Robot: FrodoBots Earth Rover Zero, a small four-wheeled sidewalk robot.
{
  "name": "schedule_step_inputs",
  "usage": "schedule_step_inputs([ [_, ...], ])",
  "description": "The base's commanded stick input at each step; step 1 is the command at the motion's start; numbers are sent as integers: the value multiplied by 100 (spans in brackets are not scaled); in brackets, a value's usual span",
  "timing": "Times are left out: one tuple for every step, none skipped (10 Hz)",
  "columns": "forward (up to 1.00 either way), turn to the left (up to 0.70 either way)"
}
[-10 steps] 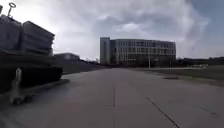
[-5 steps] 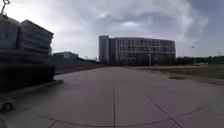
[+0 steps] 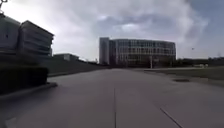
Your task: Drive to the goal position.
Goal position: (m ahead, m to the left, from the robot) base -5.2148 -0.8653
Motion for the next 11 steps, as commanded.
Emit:
schedule_step_inputs([
  [100,0],
  [100,0],
  [100,0],
  [100,0],
  [100,0],
  [100,0],
  [100,0],
  [100,0],
  [100,0],
  [100,0],
  [100,0],
])
